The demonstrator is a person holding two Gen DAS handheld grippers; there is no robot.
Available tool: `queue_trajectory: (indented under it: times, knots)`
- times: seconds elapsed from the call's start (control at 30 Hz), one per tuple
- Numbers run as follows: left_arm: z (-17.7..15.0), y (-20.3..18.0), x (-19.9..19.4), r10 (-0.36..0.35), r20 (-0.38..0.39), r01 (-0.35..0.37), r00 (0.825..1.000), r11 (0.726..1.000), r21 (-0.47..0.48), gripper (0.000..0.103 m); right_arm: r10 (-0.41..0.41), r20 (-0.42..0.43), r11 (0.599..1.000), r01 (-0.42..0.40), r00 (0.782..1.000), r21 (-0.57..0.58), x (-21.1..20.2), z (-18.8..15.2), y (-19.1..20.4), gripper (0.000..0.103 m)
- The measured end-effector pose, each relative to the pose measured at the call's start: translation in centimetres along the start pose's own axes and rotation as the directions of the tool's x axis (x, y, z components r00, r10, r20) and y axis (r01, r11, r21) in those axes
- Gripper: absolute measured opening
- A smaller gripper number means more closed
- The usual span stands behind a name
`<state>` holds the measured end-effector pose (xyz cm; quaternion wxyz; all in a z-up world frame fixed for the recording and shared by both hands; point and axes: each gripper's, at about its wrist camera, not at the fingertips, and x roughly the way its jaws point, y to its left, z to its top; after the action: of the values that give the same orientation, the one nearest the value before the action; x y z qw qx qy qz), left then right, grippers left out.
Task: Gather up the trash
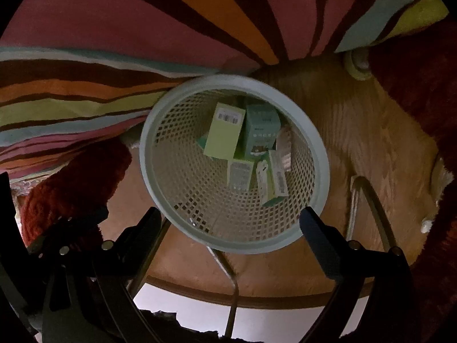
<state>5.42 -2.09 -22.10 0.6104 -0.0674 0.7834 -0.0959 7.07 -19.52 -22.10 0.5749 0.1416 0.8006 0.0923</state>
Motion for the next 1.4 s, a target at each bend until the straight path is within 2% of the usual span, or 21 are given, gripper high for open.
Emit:
queue_trajectory:
  times: [0.27,0.47,0.7,0.87,1.0,1.1,1.3,1.4]
  knots:
    - [-0.5,0.0,-1.8,0.028,0.08,-0.028,0.996,1.0,-0.005,0.084,-0.029,0.099,0.997,0.036,0.995,-0.068,-1.9,-0.7,1.1,0.093]
    - [-1.0,0.1,-3.3,0.035,0.143,-0.033,0.989,0.999,-0.017,0.084,-0.031,0.192,0.994,0.05,0.981,-0.093,-4.0,-1.4,1.1,0.093]
    - [-1.6,0.2,-4.5,0.061,0.192,-0.058,0.979,0.998,-0.023,0.083,-0.026,0.25,0.993,0.054,0.968,-0.106,-5.4,-2.0,1.1,0.093]
    - [-2.2,-0.3,-5.8,0.084,0.258,-0.083,0.963,0.996,-0.014,0.084,-0.023,0.314,0.988,0.07,0.949,-0.138,-7.0,-2.8,1.7,0.093]
    - [-2.7,-0.7,-7.5,0.09,0.345,-0.094,0.934,0.996,-0.005,0.084,0.016,0.383,0.986,0.048,0.924,-0.158,-8.4,-3.2,1.8,0.093]
    - [-3.3,-0.8,-8.8,0.081,0.408,-0.088,0.909,0.996,-0.002,0.083,0.042,0.445,0.982,0.044,0.895,-0.181,-9.9,-3.8,1.9,0.093]
    - [-4.0,-0.7,-10.9,0.077,0.492,-0.08,0.867,0.997,-0.015,0.083,0.08,0.552,0.957,0.09,0.83,-0.275,-12.5,-5.1,3.0,0.093]
    - [-4.3,-1.0,-11.7,0.098,0.521,-0.106,0.848,0.994,-0.014,0.084,0.095,0.602,0.939,0.13,0.793,-0.318,-13.8,-5.8,3.7,0.093]
